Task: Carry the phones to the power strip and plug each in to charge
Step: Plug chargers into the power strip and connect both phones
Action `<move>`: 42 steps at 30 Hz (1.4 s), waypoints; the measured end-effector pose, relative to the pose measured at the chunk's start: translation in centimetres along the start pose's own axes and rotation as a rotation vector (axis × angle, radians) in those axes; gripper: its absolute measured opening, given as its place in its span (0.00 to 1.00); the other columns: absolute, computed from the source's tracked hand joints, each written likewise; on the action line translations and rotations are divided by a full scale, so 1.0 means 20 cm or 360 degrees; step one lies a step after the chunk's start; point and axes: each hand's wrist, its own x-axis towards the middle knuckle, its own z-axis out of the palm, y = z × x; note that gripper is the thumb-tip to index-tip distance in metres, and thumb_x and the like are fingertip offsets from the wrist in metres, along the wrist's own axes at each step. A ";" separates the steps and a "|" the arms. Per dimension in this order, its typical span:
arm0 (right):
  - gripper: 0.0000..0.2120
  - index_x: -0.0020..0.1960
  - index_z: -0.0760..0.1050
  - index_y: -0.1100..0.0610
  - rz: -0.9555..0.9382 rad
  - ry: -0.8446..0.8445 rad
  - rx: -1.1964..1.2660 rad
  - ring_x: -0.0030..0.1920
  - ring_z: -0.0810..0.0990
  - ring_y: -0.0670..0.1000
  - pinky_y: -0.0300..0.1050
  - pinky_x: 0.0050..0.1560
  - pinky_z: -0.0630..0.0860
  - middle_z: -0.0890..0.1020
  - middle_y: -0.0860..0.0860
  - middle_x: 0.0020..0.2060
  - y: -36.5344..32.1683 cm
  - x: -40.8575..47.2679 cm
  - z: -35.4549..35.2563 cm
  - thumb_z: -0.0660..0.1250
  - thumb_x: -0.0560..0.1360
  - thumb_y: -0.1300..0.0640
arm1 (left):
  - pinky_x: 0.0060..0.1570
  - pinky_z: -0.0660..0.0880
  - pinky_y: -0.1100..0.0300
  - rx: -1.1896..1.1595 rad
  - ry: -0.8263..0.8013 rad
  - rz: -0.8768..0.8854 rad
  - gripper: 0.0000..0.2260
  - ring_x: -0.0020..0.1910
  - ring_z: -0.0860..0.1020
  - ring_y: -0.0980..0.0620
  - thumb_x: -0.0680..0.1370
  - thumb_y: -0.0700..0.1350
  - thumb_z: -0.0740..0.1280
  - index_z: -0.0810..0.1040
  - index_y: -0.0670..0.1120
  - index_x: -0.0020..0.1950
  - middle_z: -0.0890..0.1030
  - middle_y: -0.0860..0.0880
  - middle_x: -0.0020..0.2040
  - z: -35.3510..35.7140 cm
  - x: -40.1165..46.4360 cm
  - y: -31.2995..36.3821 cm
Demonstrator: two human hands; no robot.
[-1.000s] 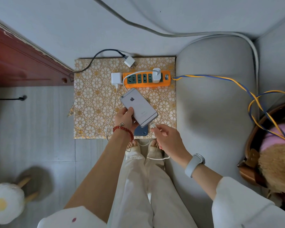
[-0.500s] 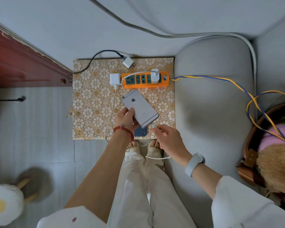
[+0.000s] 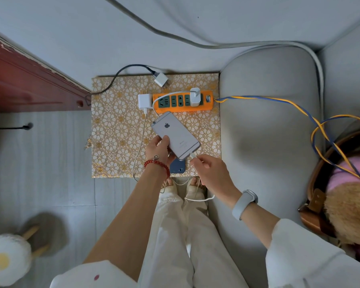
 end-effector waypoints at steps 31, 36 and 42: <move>0.15 0.37 0.76 0.65 0.0201 -0.0093 -0.0162 0.28 0.73 0.51 0.48 0.37 0.73 0.76 0.54 0.25 0.05 -0.02 0.00 0.56 0.75 0.58 | 0.37 0.78 0.55 0.0420 -0.0064 0.0088 0.06 0.39 0.78 0.50 0.77 0.38 0.59 0.72 0.45 0.51 0.78 0.45 0.48 0.02 0.01 -0.04; 0.15 0.34 0.71 0.57 -0.0046 -0.0237 -0.1016 0.33 0.73 0.52 0.42 0.31 0.66 0.77 0.51 0.30 0.08 0.06 -0.15 0.54 0.76 0.55 | 0.40 0.77 0.53 0.0642 -0.0054 0.0090 0.07 0.43 0.77 0.44 0.76 0.37 0.59 0.72 0.47 0.41 0.77 0.45 0.41 0.03 0.05 -0.13; 0.08 0.44 0.79 0.60 -0.0841 0.0202 -0.1734 0.49 0.80 0.60 0.53 0.54 0.76 0.82 0.57 0.44 0.15 0.16 -0.34 0.69 0.65 0.63 | 0.46 0.76 0.48 0.0992 -0.0183 0.0069 0.12 0.39 0.75 0.47 0.77 0.38 0.57 0.71 0.43 0.60 0.76 0.45 0.41 0.15 0.10 -0.29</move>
